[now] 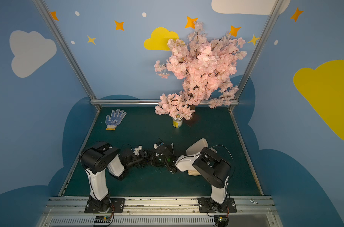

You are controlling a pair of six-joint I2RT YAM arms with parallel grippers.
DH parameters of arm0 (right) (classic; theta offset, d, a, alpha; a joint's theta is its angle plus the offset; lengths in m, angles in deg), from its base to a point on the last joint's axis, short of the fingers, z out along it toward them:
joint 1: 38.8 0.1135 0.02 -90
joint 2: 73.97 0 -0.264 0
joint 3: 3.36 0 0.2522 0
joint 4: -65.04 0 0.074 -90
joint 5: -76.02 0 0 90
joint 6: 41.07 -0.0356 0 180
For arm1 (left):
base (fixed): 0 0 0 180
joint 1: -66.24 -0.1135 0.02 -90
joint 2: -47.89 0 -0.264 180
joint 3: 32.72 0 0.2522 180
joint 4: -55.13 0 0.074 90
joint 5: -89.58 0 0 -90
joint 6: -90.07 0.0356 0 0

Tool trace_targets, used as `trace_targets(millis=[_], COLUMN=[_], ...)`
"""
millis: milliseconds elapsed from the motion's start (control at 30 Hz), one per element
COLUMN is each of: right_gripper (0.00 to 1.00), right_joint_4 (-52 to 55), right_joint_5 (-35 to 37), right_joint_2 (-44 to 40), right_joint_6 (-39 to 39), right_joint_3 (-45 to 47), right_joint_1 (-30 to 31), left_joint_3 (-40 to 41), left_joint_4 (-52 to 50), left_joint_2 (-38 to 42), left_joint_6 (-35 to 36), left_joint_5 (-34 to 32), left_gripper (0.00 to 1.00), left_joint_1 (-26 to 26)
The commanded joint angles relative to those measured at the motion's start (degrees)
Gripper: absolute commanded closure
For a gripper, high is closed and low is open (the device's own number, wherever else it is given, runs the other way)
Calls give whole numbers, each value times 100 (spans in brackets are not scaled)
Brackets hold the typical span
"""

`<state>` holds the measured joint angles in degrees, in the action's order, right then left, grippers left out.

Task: Put umbrellas into zippered umbrella sleeves
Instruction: Zip the zipper on the umbrella sleeve.

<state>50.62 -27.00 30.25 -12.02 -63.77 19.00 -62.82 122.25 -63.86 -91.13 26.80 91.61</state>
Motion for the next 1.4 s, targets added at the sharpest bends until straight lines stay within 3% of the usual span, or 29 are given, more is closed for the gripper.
trace_targets(millis=[0, 167, 433, 667, 800, 867, 967, 1067, 1200, 1300, 1367], right_gripper=[100, 100, 100, 100, 100, 100, 100, 90, 72, 68, 68], right_joint_4=[279, 561, 2651, 3412, 3398, 3278, 3396, 3424, 3282, 3391, 3422], right_joint_5=[-147, -42, 645, 1129, 1124, 1141, 1200, 843, 500, 603, 607], right_joint_2=[-194, -311, -683, -840, -876, -932, -996, -923, -661, -570, -579], right_joint_6=[160, 300, 1147, 1584, 1760, 1731, 1601, 1654, 1325, 1263, 1310], right_joint_3=[-10, 32, -303, -429, -573, -538, -581, -678, -715, -764, -758], right_joint_1=[-41, -32, 46, -50, 35, -12, -225, -357, -355, -545, -757], left_joint_3=[91, 102, -10, 35, 17, -16, -90, -124, -108, -70, -147], left_joint_4=[-780, -846, -678, -755, -973, -1274, -2772, -3644, -3623, -3721, -4327], left_joint_2=[68, 56, -178, -118, 56, 262, 876, 1371, 1580, 1682, 1869], left_joint_6=[348, 533, 535, 565, 773, 992, 1771, 2255, 2176, 2182, 2406], left_joint_5=[-66, 21, 134, 222, 262, 321, 237, 53, -3, 133, 303], left_gripper=[55, 60, 71, 74, 68, 61, 48, 43, 42, 41, 41], left_joint_1=[-83, -305, -478, -612, -561, -551, -532, -413, -169, -114, -114])
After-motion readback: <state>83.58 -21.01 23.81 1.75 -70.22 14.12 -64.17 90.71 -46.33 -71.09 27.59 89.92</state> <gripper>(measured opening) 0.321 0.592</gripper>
